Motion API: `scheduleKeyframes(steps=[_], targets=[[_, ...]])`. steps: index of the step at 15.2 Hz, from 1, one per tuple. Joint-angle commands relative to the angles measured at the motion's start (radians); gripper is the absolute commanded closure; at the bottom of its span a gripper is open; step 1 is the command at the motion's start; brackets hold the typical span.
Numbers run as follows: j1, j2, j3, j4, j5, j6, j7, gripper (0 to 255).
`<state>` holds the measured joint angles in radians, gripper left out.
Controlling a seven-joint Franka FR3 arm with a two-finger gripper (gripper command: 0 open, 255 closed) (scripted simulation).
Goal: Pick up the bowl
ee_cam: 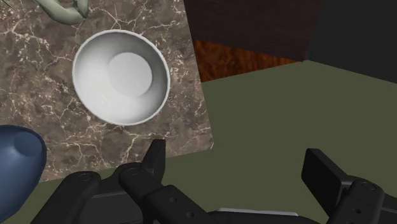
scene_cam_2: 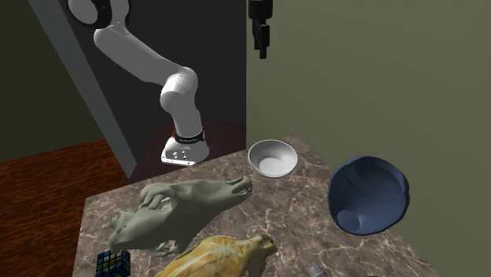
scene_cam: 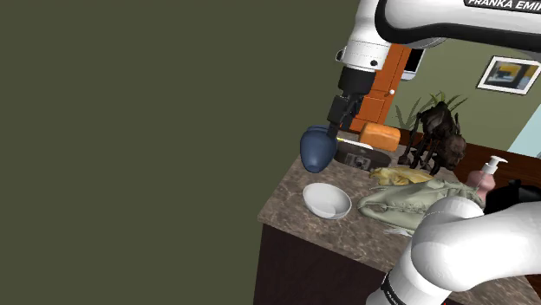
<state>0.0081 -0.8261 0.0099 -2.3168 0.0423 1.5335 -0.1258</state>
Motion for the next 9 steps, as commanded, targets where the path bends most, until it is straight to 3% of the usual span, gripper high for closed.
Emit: scheduleKeyframes(steps=[1, 9], targets=[[0.000, 0.000, 0.000, 0.000, 0.000, 0.000, 0.000, 0], [-0.022, 0.007, -0.002, -0.256, -0.053, 0.243, -0.019, 0]])
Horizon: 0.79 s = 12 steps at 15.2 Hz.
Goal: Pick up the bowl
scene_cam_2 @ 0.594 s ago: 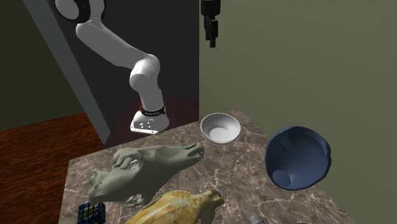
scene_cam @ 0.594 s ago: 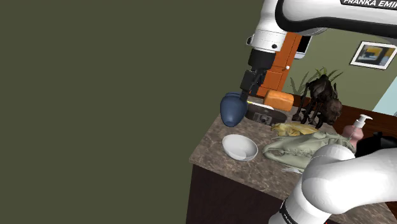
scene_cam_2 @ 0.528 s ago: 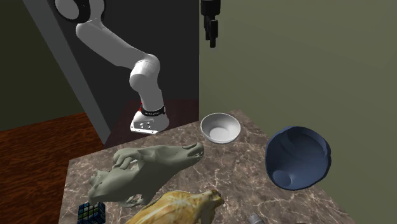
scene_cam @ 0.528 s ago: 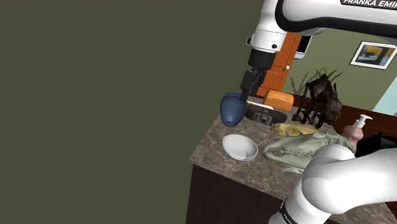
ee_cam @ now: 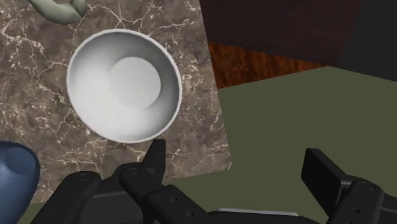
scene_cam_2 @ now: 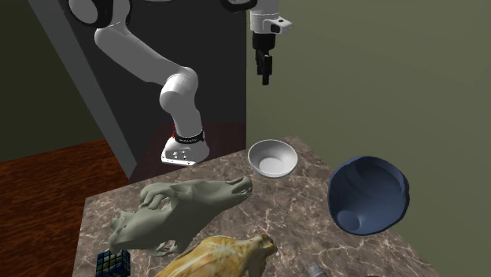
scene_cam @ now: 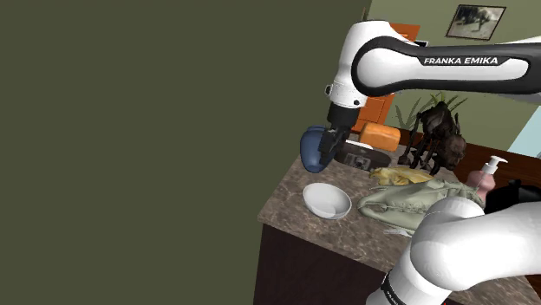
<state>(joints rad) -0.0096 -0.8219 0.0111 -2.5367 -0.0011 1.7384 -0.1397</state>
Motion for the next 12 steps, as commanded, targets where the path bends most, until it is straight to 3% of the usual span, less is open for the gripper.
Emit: scheduleKeyframes(steps=[1, 12], targets=[[-0.008, 0.010, -0.004, -0.064, -0.017, 0.071, -0.007, 0], [-0.073, 0.220, -0.017, -0.295, -0.122, 0.489, -0.003, 0]])
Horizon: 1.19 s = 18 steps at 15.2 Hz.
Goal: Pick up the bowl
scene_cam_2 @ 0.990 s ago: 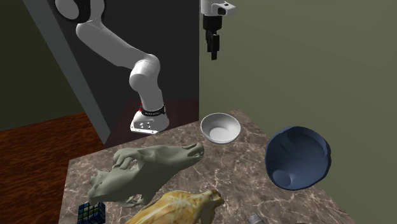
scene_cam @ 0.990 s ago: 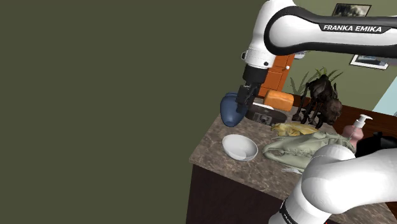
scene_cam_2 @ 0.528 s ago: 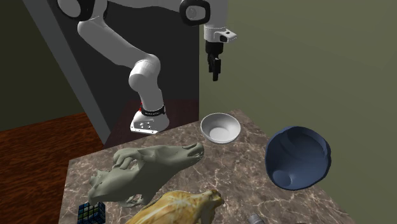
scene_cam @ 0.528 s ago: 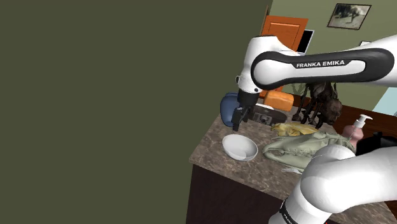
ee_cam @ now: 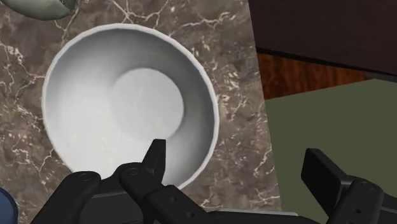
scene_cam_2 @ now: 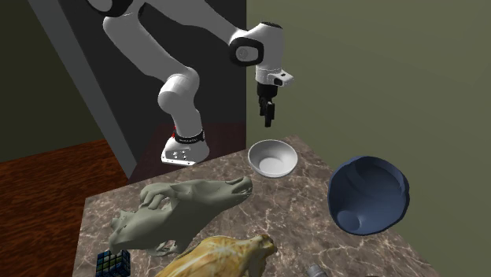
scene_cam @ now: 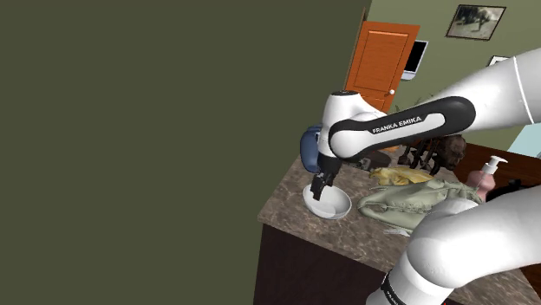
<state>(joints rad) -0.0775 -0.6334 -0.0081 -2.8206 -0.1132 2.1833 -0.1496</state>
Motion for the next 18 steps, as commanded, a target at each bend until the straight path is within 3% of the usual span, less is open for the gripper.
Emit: scheduleKeyframes(steps=[1, 3, 10, 13, 14, 18], targets=[[-0.015, 0.064, 0.002, -0.024, -0.023, 0.087, 0.010, 0], [-0.036, 0.135, 0.002, -0.044, -0.053, 0.174, 0.020, 0], [-0.051, 0.239, 0.007, -0.079, -0.077, 0.312, 0.045, 0], [-0.052, 0.248, 0.008, -0.081, -0.080, 0.324, 0.047, 0], [-0.052, 0.250, 0.008, -0.080, -0.080, 0.324, 0.047, 255], [-0.052, 0.249, 0.008, -0.081, -0.080, 0.324, 0.048, 255]])
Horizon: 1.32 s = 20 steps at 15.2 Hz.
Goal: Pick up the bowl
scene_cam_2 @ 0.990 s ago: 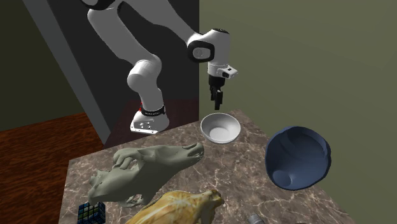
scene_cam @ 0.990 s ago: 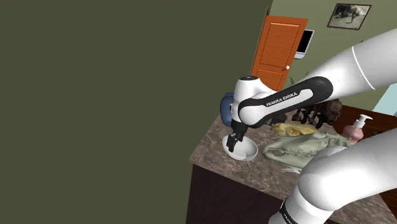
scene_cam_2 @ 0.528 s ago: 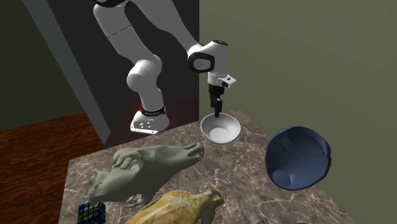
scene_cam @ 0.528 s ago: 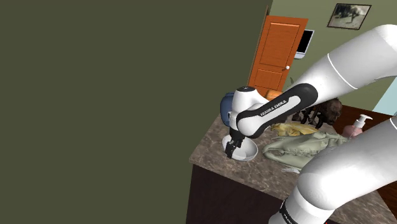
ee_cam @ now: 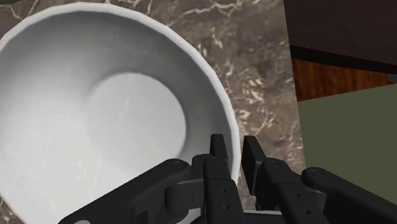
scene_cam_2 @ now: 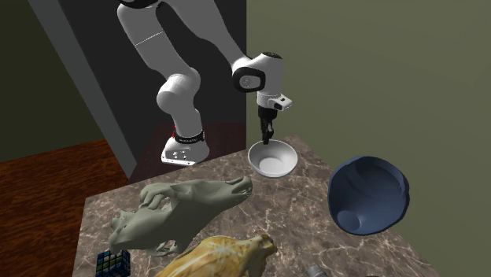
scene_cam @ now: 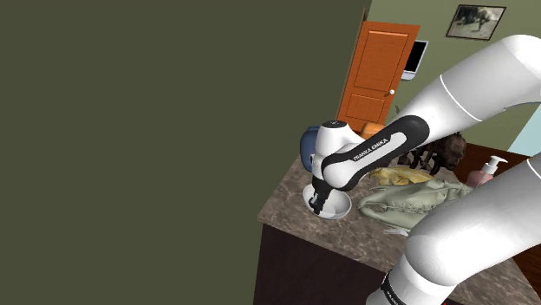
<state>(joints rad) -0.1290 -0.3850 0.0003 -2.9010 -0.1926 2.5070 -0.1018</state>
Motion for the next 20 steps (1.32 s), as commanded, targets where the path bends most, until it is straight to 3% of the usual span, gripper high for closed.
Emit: scheduleKeyframes(steps=[1, 5, 20], targets=[[0.000, 0.000, 0.000, 0.000, 0.000, 0.000, 0.000, 255], [-0.001, 0.000, -0.001, 0.000, 0.000, 0.000, -0.001, 255], [0.024, -0.199, -0.008, 0.088, 0.044, -0.286, -0.048, 255]])
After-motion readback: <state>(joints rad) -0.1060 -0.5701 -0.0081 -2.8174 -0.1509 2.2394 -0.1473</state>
